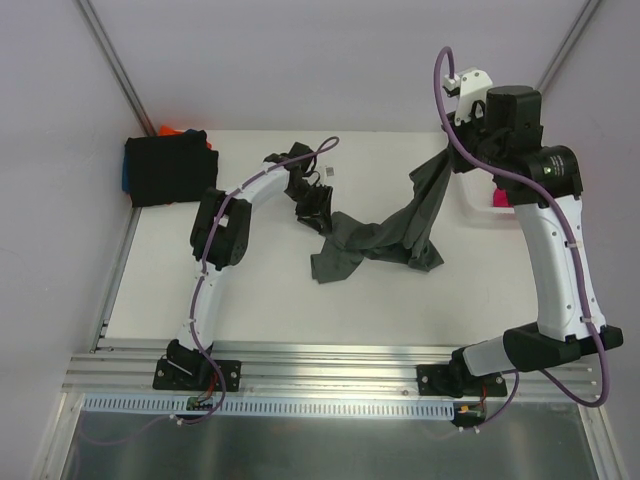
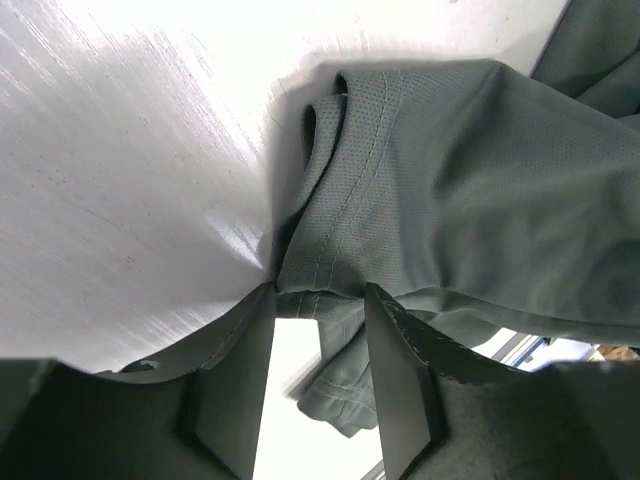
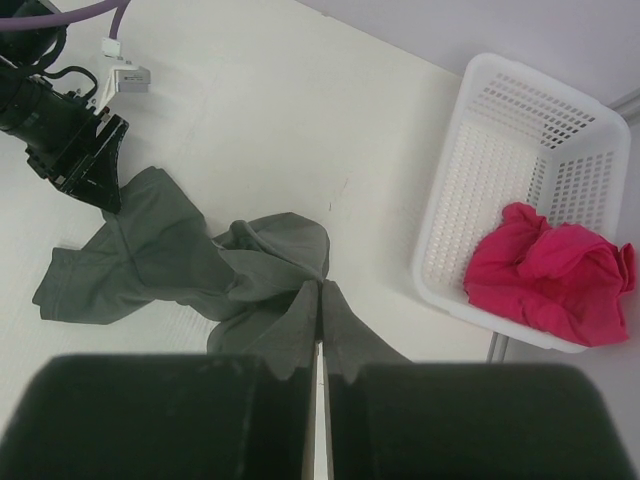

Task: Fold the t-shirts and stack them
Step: Flatten the tshirt out

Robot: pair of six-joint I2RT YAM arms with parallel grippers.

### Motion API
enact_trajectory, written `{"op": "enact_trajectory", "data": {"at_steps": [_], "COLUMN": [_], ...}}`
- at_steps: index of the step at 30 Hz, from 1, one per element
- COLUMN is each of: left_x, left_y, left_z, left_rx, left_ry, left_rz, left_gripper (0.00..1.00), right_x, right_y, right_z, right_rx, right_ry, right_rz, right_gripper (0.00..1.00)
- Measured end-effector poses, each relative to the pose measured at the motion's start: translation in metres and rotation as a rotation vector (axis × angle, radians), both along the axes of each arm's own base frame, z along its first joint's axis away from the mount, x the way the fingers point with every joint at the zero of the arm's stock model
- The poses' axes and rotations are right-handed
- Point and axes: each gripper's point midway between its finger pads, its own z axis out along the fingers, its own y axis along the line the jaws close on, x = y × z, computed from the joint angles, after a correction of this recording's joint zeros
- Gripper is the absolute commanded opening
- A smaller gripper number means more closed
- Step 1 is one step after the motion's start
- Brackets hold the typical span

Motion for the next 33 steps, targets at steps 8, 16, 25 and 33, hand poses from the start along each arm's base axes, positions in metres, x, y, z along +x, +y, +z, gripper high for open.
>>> {"op": "enact_trajectory", "data": {"at_steps": [8,16,25,33], "left_x": [0.001,0.000,0.004,0.029], "left_y": [0.001,0.005,0.028,0.057], "left_z": [-0.001,-0.006,0.005,0.062], "left_rx": [0.008,0.028,0.070,0.072], "left_ry": [-0.004,-0.006,-0.038,-0.200], "left_rz": [0.002,0.005,0.046,0.100], "left_gripper": [0.21,0.03,0.00,0.00], "right_x": [0.003,0.003,0.007,0.008], "right_y": [0.001,0.001,-0.004,-0.009], "right_z": [-0.004,-0.004,-0.001,0.000], "right_rx": [0.003,0.003,0.004,0.001], "right_ry": [0.012,0.011,0.001,-0.004], "right_rz": [-0.002,-0.003,-0.019,-0.037], "right_gripper": [0.01,0.01,0.01,0.01]}}
